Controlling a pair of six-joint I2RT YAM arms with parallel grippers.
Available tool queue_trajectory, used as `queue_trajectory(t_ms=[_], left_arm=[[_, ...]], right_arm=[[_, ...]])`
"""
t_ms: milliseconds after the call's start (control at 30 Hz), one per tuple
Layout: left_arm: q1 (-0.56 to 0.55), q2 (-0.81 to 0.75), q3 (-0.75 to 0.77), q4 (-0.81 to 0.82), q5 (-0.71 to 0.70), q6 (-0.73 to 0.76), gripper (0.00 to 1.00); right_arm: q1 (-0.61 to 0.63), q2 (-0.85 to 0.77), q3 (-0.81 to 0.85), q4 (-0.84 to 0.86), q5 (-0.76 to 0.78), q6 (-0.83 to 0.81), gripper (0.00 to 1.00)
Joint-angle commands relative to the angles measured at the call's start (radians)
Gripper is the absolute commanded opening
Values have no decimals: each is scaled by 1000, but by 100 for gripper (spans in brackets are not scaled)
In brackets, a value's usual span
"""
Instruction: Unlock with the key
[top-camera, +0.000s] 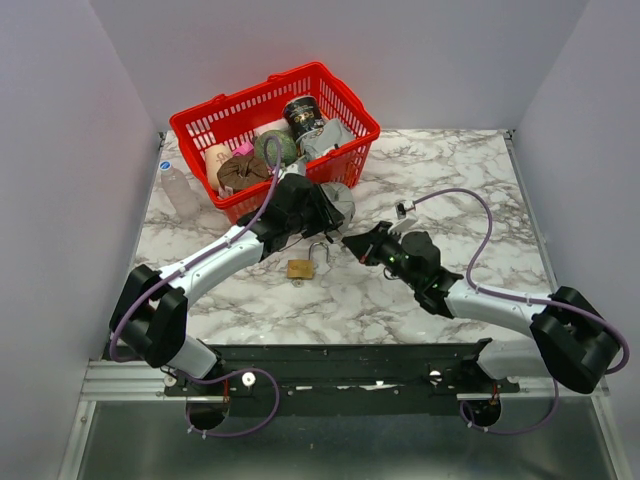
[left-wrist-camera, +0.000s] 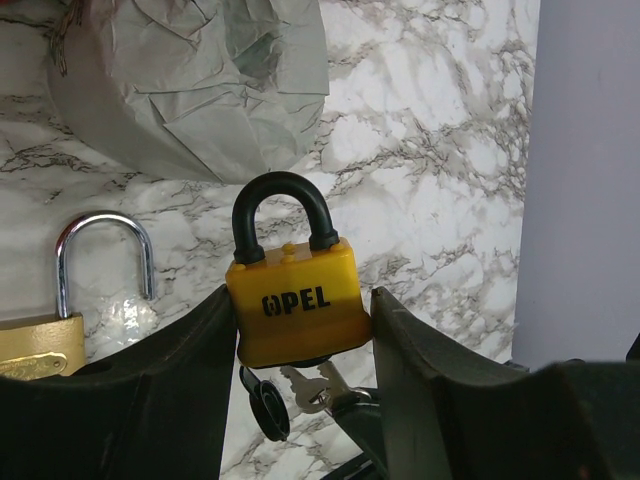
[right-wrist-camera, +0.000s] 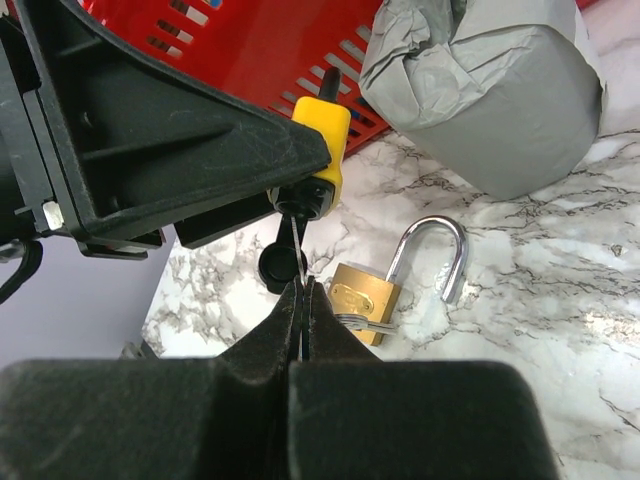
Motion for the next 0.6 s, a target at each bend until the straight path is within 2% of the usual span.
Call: queue_trajectory(t_ms=[0,567], left_arm=[[3,-5,0,55,19,-12,0],[1,-8,-6,59,23,-17,0]], right_arm=[[5,14,34,27,54,-18,1],[5,60,63,20,86,-8,1]])
